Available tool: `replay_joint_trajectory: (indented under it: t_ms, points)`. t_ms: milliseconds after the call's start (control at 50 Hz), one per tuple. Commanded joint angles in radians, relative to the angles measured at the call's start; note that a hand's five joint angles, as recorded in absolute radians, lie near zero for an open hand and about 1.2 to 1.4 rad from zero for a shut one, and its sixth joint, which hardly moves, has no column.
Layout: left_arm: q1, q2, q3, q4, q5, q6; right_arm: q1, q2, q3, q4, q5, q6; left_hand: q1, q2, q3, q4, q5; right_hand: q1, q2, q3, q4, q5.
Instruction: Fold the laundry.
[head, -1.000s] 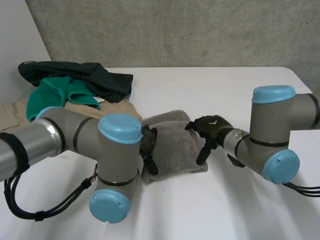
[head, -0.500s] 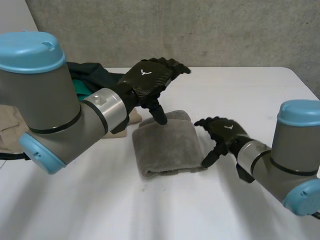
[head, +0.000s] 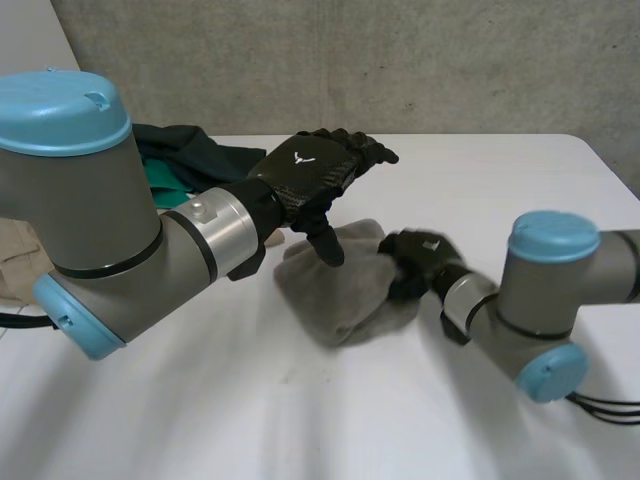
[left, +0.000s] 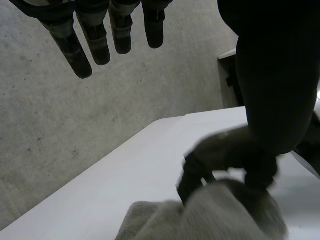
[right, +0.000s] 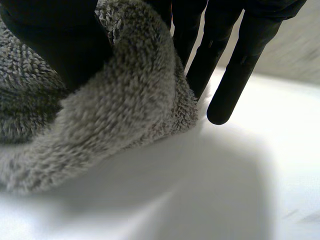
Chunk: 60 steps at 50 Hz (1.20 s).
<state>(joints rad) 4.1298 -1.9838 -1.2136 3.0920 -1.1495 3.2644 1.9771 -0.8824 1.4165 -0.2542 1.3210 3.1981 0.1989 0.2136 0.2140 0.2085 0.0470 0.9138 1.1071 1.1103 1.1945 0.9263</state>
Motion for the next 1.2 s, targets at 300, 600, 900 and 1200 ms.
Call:
replay_joint_trajectory:
  t_ms: [300, 600, 900, 1200]
  points:
    - [-0.037, 0.028, 0.026, 0.004, -0.001, -0.003, -0.514, 0.425, -0.806, 0.160, 0.123, -0.046, 0.018, 0.003, 0.002, 0.008, -0.005, 0.482, 0.289, 0.286, 0.202, 0.295]
    - [-0.046, 0.016, 0.025, 0.007, -0.002, -0.003, -0.636, 0.648, -1.205, 0.314, 0.096, -0.047, 0.021, 0.006, 0.005, 0.011, -0.002, -0.639, -0.832, -0.835, -0.919, -0.826]
    - [-0.063, 0.028, 0.022, 0.005, -0.019, -0.003, -0.621, 0.372, -0.823, 0.274, 0.140, -0.422, 0.021, 0.006, 0.005, 0.011, -0.002, -0.739, -0.933, -0.936, -1.020, -0.926]
    - [0.148, 0.053, 0.026, 0.085, -0.466, 0.095, -0.388, -0.272, 0.144, -0.056, -0.161, -0.591, 0.023, 0.009, 0.008, 0.014, 0.001, -0.739, -0.933, -0.936, -1.020, -0.926]
